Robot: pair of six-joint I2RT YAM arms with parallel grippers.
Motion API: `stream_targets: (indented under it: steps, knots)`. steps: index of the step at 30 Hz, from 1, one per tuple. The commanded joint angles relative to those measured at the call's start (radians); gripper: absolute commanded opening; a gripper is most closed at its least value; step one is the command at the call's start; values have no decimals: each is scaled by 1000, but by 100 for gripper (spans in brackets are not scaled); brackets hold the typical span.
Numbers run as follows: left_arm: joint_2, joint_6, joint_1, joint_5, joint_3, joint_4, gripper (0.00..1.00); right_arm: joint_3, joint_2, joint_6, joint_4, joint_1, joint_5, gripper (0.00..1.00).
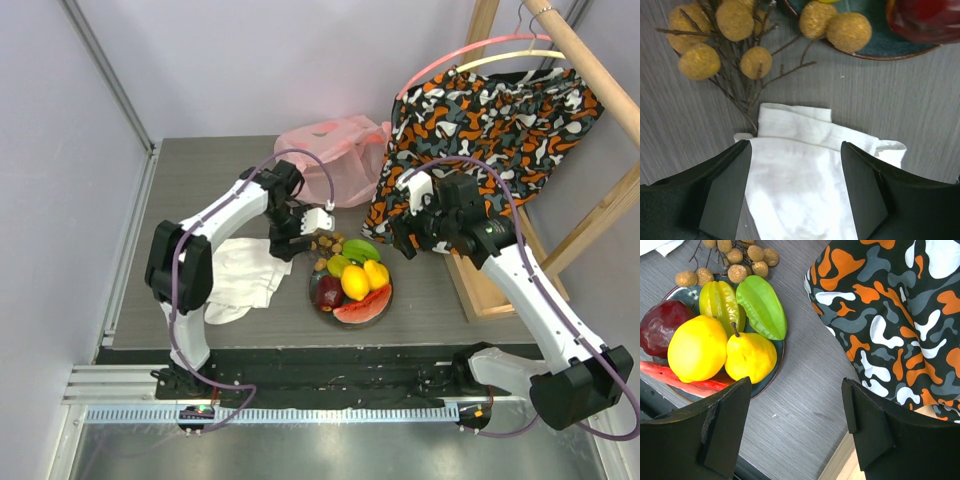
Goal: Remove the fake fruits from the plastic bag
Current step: Pick up the fake fruit from the center of the board.
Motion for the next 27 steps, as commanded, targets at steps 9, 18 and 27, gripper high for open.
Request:
stream_targets:
  steps: [9, 18, 27]
  knots:
    - [101, -11, -4, -5, 217, -32, 72, 21, 39, 22, 29, -31, -33, 81]
    - [198, 27, -55, -21, 370, -189, 64, 21, 51, 26, 35, -44, -38, 81]
    - [231, -22, -126, -139, 370, -184, 60, 29, 58, 37, 35, -46, -46, 81]
